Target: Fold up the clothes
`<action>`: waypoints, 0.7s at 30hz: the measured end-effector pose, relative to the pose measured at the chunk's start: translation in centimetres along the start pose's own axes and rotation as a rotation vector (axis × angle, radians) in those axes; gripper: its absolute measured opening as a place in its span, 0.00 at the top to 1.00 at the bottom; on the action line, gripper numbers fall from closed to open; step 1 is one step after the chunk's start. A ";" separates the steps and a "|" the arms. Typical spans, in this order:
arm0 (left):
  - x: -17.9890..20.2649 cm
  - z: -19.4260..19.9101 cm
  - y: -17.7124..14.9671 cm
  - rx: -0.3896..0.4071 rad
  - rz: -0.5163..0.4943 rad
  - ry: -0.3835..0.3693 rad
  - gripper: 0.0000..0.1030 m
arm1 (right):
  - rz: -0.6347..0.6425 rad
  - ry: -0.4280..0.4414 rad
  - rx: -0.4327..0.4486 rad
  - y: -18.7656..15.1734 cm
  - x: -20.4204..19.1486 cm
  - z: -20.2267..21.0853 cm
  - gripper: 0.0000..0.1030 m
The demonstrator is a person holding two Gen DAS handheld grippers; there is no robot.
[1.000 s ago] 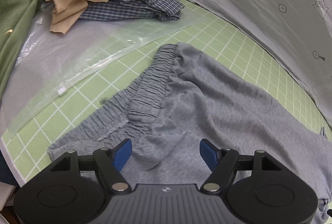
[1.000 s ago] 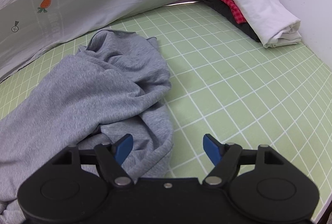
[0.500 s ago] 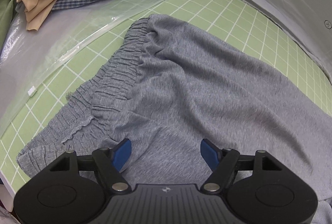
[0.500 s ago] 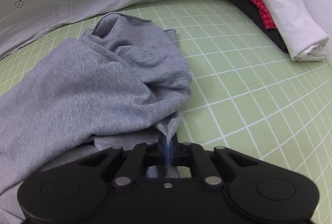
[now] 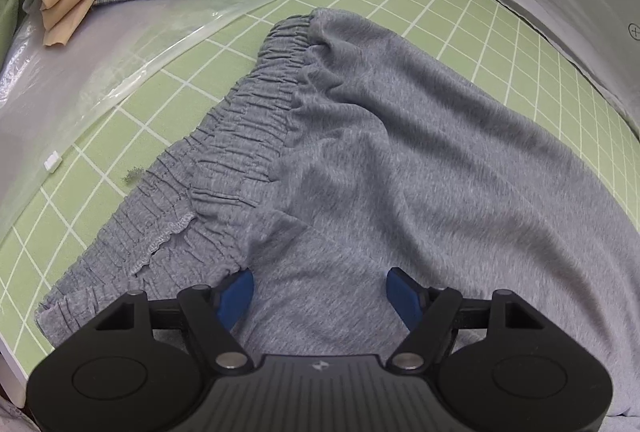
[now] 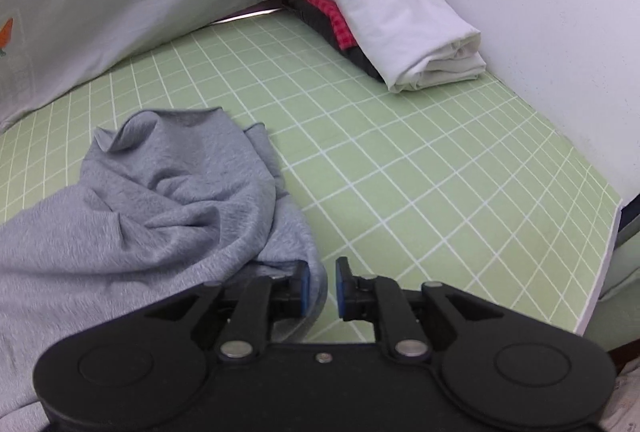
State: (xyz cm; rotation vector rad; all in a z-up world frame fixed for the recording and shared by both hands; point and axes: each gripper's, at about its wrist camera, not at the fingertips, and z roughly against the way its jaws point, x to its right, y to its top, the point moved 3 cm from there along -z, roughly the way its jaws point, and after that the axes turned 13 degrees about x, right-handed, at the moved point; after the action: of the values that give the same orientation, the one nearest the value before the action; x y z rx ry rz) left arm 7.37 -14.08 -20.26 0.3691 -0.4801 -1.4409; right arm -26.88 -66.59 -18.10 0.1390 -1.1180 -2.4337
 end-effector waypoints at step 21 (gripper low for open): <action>1.3 -4.8 11.2 0.119 0.039 0.101 0.19 | 0.151 0.249 0.021 6.6 -13.3 -10.4 0.29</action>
State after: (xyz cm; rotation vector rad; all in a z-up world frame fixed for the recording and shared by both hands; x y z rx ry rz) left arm 19.47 -14.44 -18.39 0.5229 -0.4895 -1.3520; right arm -9.84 -71.66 -21.45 0.3416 -1.0044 -2.2022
